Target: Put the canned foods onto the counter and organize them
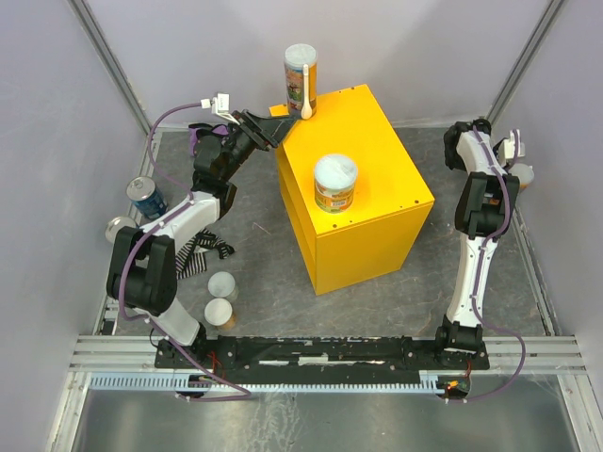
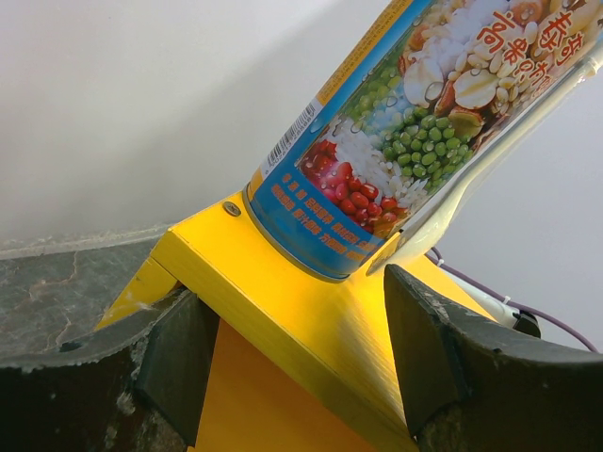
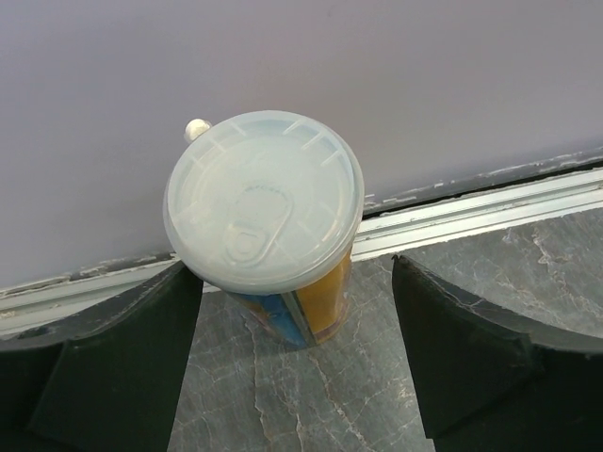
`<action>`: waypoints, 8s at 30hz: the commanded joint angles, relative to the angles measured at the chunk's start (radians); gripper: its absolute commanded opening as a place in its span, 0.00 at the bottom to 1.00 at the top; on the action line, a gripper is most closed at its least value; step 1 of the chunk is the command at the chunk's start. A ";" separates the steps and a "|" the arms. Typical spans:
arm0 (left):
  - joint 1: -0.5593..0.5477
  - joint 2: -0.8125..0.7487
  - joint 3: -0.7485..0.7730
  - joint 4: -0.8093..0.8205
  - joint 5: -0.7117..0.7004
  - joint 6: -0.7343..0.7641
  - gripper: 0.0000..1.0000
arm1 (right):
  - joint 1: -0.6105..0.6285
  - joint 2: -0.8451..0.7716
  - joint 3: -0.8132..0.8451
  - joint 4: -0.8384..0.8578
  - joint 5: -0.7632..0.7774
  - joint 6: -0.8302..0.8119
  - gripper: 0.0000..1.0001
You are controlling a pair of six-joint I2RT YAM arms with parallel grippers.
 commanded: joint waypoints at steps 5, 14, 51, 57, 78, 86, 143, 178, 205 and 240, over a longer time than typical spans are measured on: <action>0.010 0.068 -0.053 -0.117 0.070 0.147 0.74 | -0.006 -0.012 0.019 -0.027 0.015 0.048 0.81; 0.010 0.063 -0.059 -0.112 0.070 0.143 0.74 | 0.000 -0.042 -0.026 0.066 0.013 -0.036 0.66; 0.016 -0.048 -0.059 -0.177 -0.138 0.069 0.73 | 0.125 -0.336 -0.136 0.463 -0.058 -0.640 0.83; 0.016 -0.117 -0.064 -0.269 -0.227 0.072 0.73 | 0.066 -0.359 -0.078 0.356 -0.137 -0.582 0.84; 0.023 -0.094 0.060 -0.449 -0.301 0.174 0.73 | -0.068 -0.275 0.086 0.156 -0.235 -0.410 0.80; 0.045 -0.055 0.070 -0.420 -0.310 0.143 0.72 | -0.109 -0.248 0.106 0.122 -0.300 -0.376 0.78; 0.049 0.060 0.163 -0.328 -0.457 0.122 0.70 | -0.386 -0.574 -0.591 0.949 -0.566 -0.873 0.30; 0.077 0.024 0.121 -0.326 -0.492 0.149 0.70 | -0.469 -0.668 -0.645 0.838 -0.623 -0.927 0.61; 0.121 0.049 0.128 -0.317 -0.568 0.170 0.69 | -0.333 -0.610 -0.364 0.691 -0.651 -0.950 0.71; 0.121 0.164 0.319 -0.497 -0.583 0.144 0.68 | -0.272 -0.200 0.280 0.145 -0.624 -0.660 0.70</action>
